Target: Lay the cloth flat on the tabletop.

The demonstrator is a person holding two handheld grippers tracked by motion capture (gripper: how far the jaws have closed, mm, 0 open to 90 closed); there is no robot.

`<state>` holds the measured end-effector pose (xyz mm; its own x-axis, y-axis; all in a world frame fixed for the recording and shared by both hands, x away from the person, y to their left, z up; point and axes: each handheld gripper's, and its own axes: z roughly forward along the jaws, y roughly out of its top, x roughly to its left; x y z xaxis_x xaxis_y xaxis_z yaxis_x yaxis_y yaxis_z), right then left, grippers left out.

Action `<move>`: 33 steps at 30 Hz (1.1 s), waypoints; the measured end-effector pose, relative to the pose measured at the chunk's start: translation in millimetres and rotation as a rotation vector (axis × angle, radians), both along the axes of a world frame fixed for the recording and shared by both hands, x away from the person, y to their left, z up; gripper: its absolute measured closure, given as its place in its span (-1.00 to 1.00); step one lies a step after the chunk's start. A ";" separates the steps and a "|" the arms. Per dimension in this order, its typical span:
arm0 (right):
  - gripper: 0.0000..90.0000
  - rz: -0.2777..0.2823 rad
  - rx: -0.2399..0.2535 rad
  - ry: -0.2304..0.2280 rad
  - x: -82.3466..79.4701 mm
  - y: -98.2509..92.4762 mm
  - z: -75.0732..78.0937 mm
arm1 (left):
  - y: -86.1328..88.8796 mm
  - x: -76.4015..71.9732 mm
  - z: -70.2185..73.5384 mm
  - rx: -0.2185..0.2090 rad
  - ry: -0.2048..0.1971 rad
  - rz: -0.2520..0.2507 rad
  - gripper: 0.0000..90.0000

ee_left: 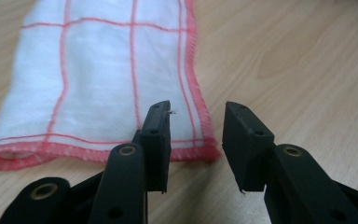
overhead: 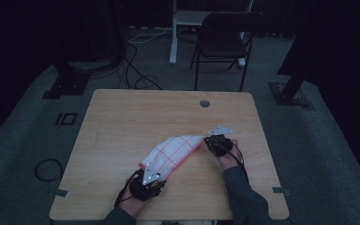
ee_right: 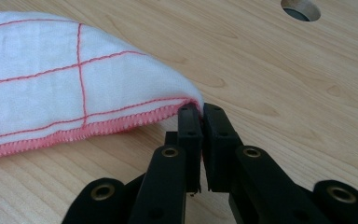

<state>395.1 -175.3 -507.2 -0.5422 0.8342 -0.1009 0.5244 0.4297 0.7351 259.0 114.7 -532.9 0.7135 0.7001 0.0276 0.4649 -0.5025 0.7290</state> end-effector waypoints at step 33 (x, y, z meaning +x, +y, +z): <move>0.85 0.013 0.052 0.014 8.2 3.8 0.4 | 56.6 84.7 43.0 -0.037 -0.087 0.264 0.96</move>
<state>403.4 -171.5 -506.8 -0.5541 0.8309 -0.0499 0.5294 0.3980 0.7492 343.7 171.3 -489.9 0.5024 0.8631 0.0512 0.5112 -0.3443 0.7875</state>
